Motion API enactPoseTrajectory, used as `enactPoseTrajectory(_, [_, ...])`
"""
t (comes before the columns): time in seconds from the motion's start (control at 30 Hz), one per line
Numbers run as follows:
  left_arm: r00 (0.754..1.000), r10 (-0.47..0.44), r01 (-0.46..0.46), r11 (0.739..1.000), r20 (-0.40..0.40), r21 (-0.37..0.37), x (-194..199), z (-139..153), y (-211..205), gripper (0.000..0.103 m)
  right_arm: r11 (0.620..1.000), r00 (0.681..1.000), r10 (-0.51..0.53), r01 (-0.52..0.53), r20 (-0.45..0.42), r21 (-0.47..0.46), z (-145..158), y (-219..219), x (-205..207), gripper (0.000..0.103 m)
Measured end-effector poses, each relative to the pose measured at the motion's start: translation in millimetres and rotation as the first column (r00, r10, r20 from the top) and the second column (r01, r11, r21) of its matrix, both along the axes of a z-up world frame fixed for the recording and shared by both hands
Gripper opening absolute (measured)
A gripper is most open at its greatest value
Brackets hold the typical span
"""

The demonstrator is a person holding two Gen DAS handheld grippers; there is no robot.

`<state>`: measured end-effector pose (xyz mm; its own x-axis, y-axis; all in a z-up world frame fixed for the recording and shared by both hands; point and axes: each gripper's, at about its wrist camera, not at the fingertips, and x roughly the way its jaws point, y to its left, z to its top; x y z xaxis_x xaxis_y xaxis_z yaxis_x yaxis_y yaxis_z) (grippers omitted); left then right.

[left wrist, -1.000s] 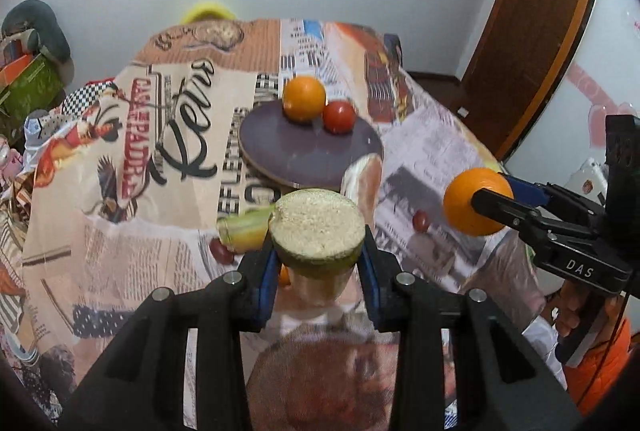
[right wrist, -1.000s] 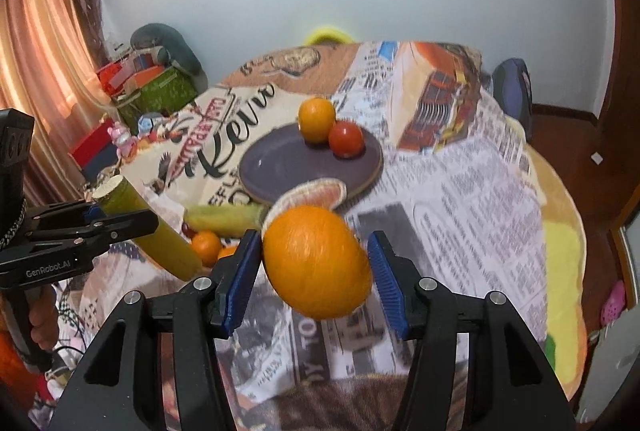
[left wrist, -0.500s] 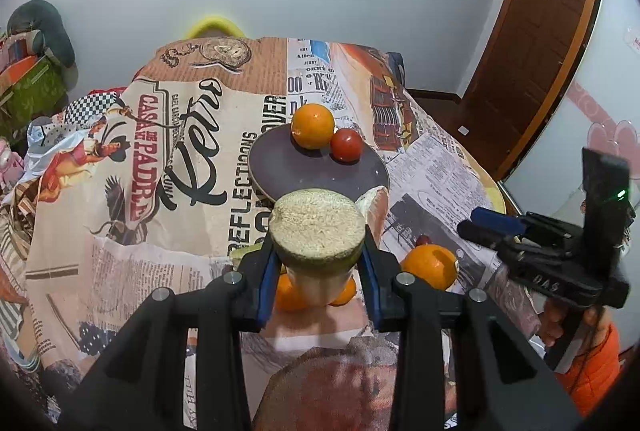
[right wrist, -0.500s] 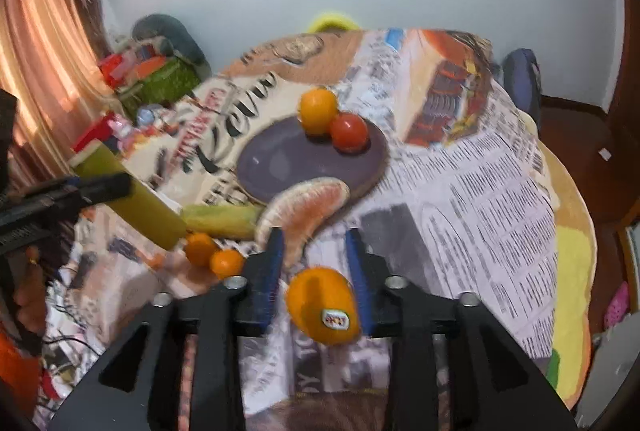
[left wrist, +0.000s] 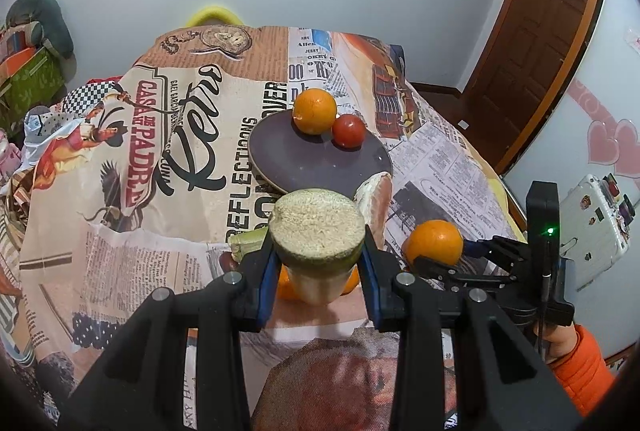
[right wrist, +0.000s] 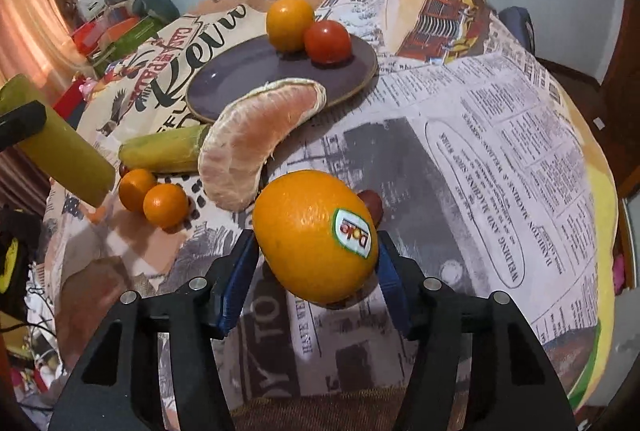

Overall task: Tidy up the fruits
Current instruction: 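Carry the banana and orange to the grey plate and lower them onto it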

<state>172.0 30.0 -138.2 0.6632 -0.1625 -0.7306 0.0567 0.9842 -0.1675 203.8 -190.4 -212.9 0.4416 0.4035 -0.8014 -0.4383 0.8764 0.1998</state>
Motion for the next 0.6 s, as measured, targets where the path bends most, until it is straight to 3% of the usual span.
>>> enactPoseTrajectory(0.2, [1.000,0.007,-0.007,1.000,0.011,0.002,7,4,2,0.036,1.000,1.000,0.011,-0.011,0.030,0.019,10,1,-2,0.053])
enactPoseTrajectory(0.6, [0.998,0.028,-0.029,1.000,0.060,0.011,43,23,13,0.036,0.997,0.987,-0.003,-0.010,0.164,0.075,62,4,18,0.053])
